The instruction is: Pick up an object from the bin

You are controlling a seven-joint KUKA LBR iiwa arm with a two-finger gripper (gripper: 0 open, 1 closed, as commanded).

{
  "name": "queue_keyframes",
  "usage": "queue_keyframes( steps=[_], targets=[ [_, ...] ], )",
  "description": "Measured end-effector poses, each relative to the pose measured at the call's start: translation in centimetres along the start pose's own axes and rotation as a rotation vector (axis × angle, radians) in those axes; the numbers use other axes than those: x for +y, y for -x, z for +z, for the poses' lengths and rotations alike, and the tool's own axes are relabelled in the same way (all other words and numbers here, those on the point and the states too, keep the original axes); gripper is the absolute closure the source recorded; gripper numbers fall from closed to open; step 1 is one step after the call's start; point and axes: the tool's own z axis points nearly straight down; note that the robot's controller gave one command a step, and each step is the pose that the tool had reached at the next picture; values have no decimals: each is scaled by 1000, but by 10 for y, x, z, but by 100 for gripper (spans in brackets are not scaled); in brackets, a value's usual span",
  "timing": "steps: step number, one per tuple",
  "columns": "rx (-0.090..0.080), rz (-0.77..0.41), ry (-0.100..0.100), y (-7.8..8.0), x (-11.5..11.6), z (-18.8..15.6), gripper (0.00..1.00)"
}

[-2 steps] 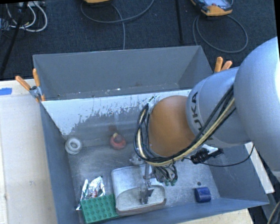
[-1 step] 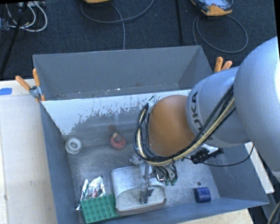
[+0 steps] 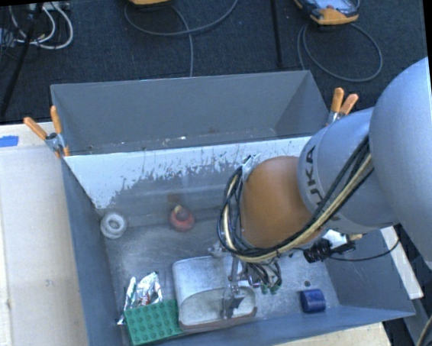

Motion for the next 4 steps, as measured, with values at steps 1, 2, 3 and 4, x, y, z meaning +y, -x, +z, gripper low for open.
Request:
queue_keyframes(
  steps=[1, 2, 3, 4],
  targets=[
    [2, -137, -9, 4, 33, 0, 0],
    [-9, -133, -7, 7, 33, -2, 100],
    [13, -130, -6, 10, 35, -69, 100],
    [16, -128, -6, 11, 35, -112, 100]
  ],
)
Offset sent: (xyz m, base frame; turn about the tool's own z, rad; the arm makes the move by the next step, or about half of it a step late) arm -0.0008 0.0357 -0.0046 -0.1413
